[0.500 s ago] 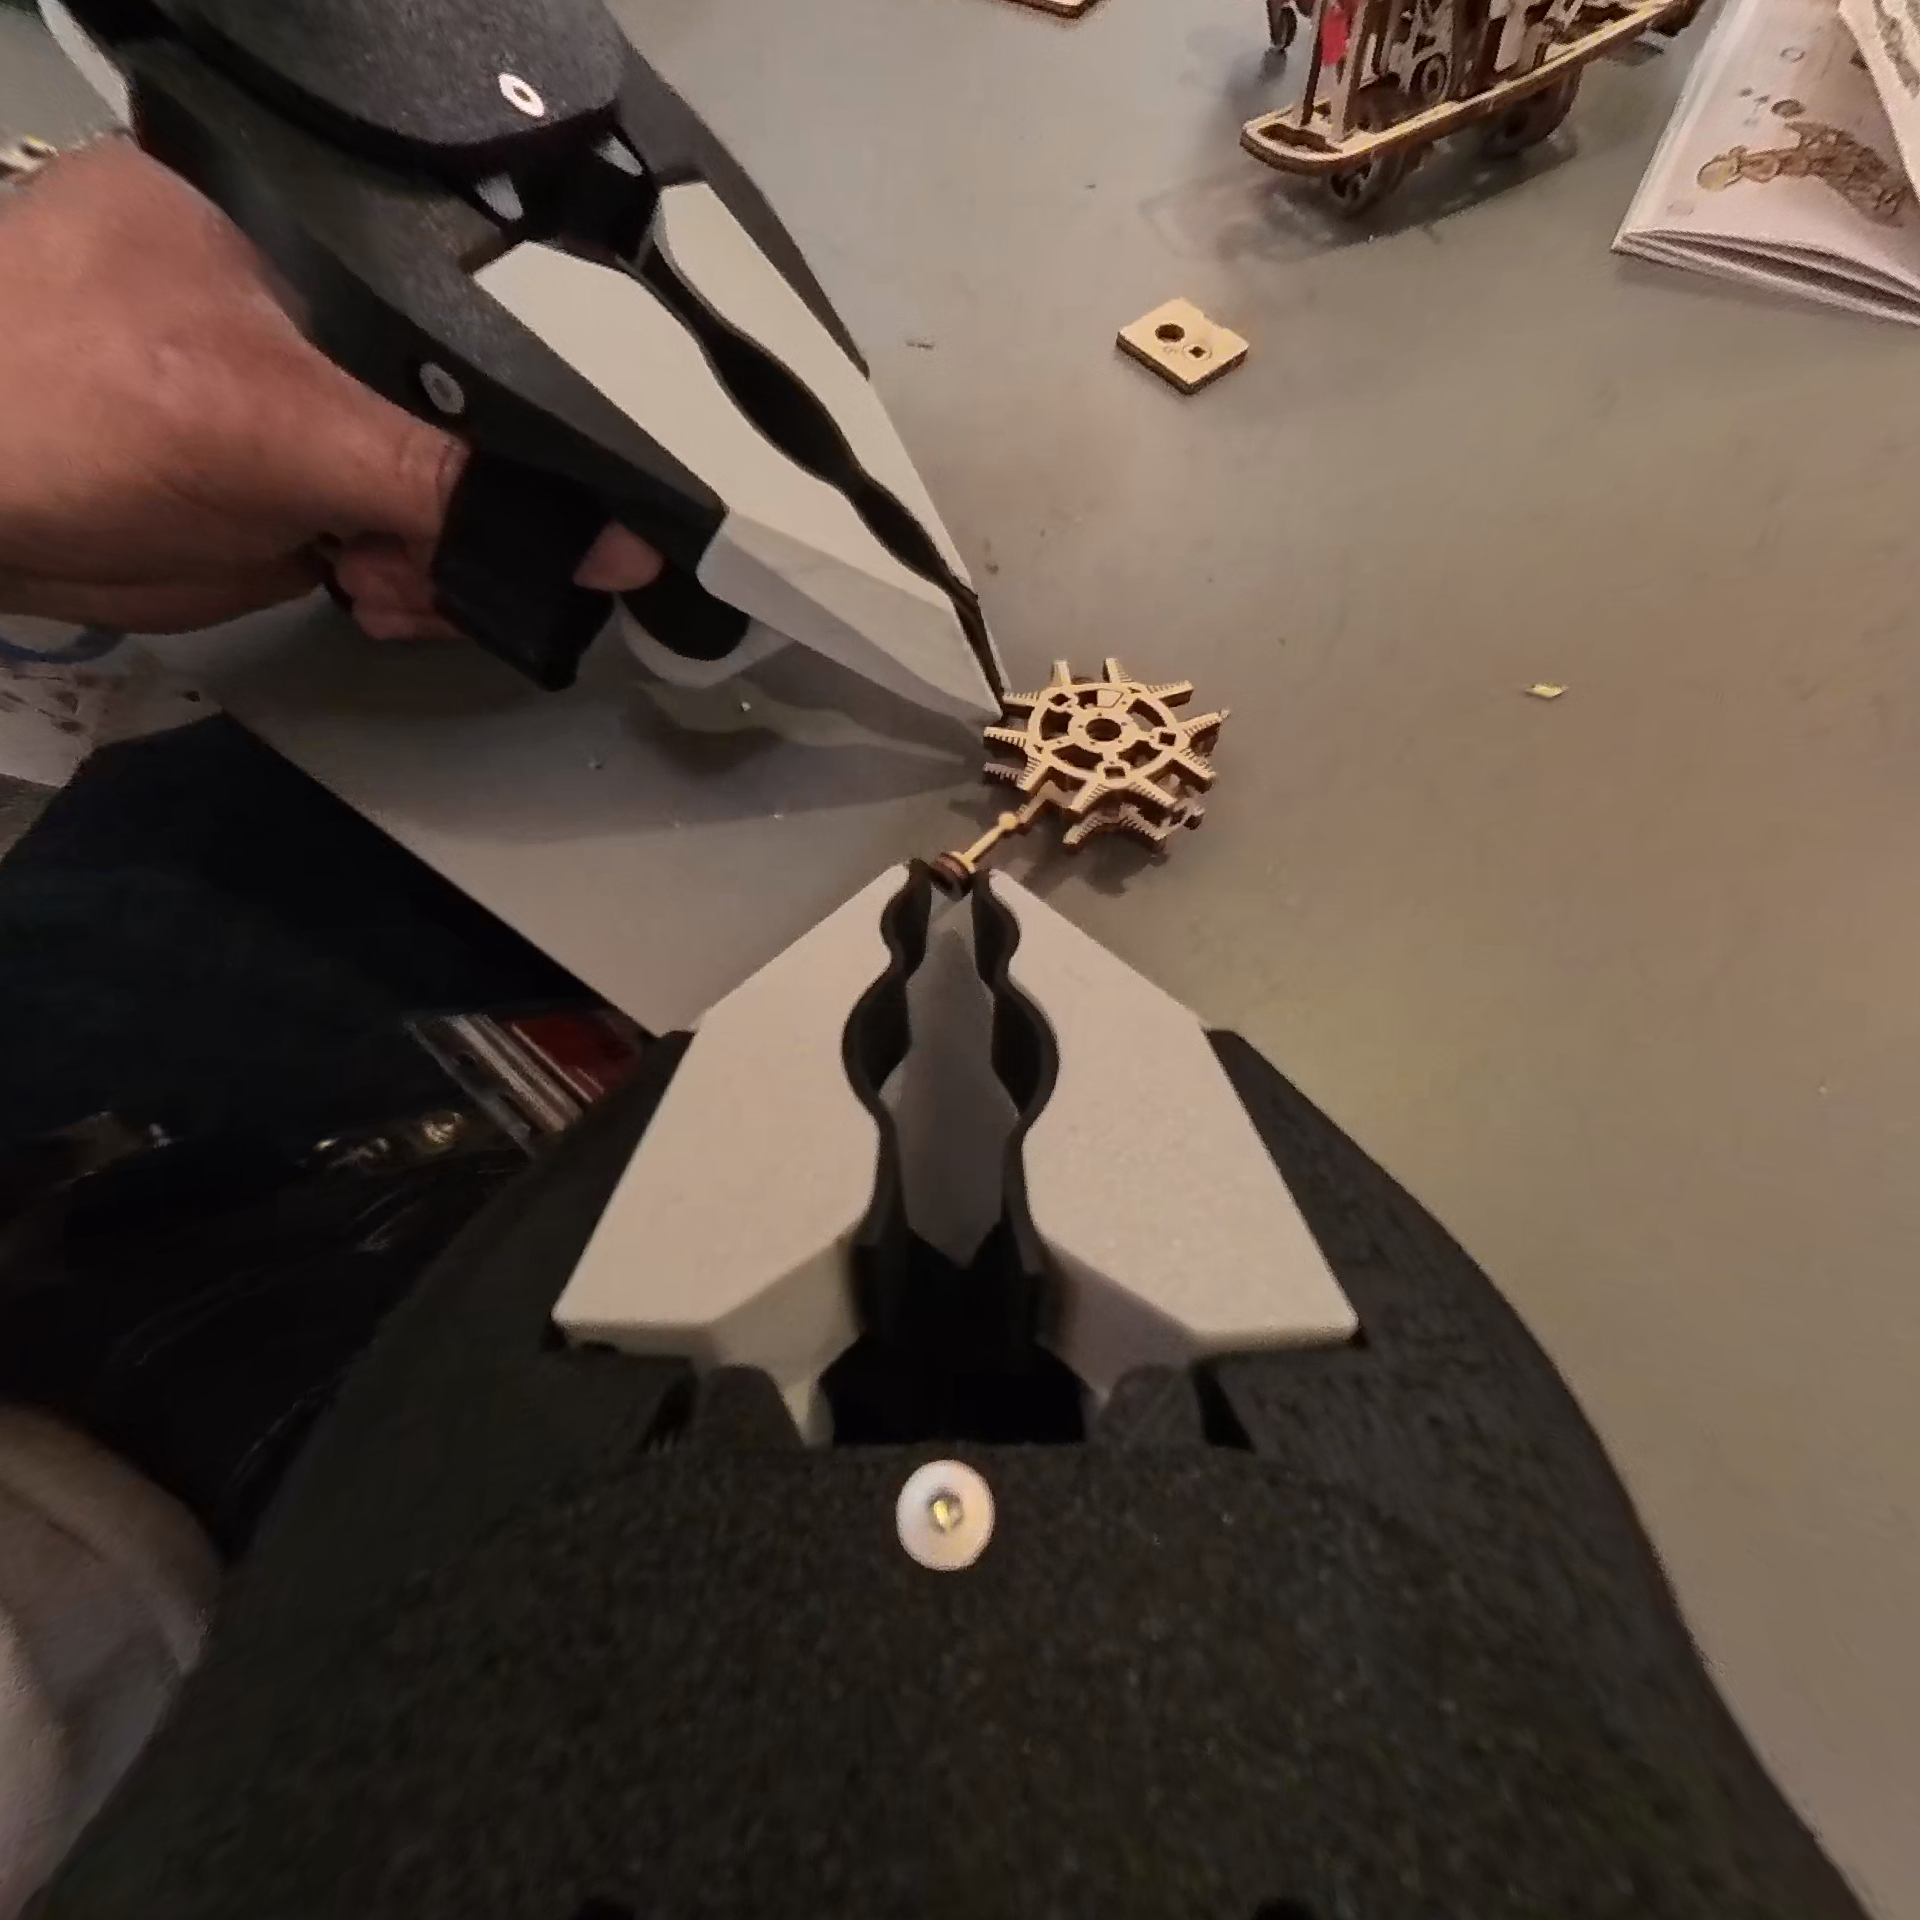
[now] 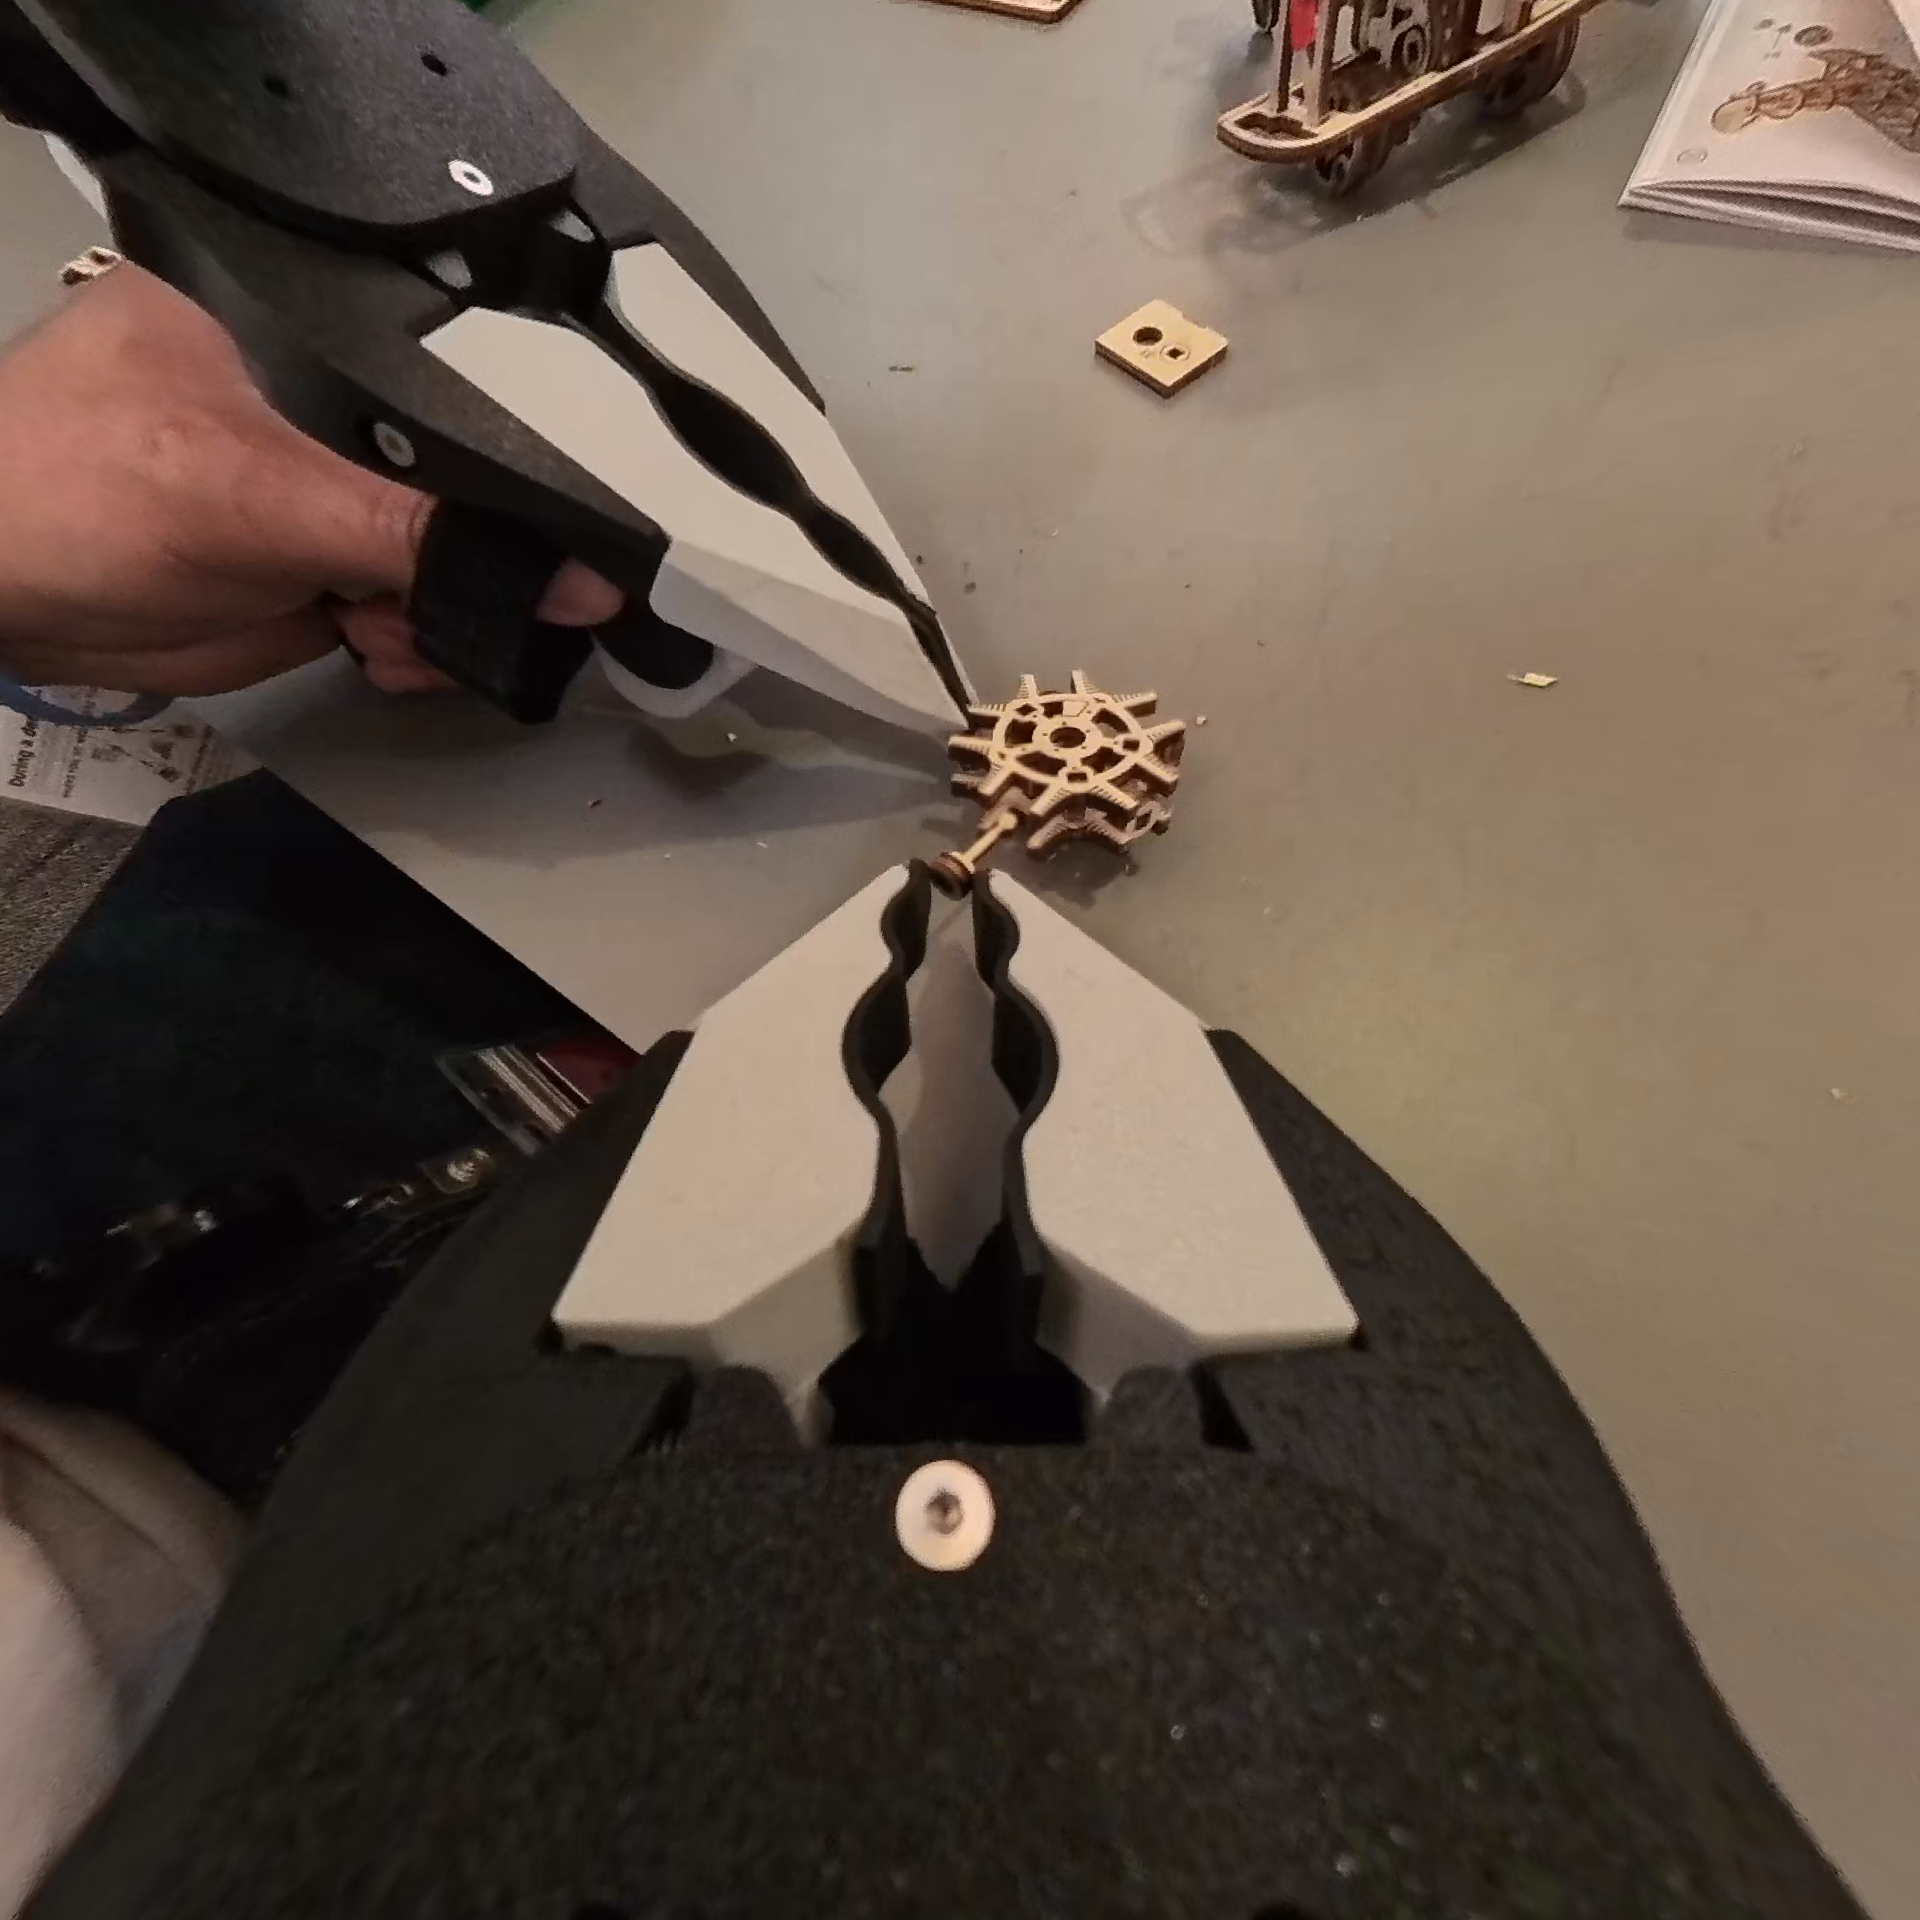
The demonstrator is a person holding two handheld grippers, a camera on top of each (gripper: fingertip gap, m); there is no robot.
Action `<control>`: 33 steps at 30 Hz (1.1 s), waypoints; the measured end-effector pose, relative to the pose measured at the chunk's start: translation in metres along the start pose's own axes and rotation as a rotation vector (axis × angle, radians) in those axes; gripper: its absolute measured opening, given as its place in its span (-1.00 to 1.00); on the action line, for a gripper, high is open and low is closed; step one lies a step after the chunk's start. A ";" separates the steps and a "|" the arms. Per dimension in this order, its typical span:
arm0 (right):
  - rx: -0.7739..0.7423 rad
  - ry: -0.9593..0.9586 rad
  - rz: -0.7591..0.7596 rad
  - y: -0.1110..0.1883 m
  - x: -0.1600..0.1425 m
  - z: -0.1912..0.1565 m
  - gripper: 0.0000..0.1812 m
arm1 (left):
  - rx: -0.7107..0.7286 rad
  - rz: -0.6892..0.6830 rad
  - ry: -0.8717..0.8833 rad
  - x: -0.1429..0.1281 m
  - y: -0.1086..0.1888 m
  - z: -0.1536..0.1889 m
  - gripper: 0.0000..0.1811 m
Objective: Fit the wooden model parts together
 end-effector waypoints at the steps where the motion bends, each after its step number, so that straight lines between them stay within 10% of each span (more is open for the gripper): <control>1: -0.002 0.004 -0.004 0.000 0.000 0.001 -0.92 | 0.000 0.000 -0.003 0.000 0.000 0.000 -1.00; 33: 0.103 0.072 -0.034 0.004 -0.007 0.004 -0.92 | 0.003 -0.026 -0.021 -0.003 -0.003 0.002 -1.00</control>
Point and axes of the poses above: each gripper's, where its closed fingertips meet, y back along the fingers, x out of its top, z = x × y across the jaws, the point moved 4 cm from there along y, back along the fingers, and after that the axes turned 5 degrees about -z, right-handed, at the moved point
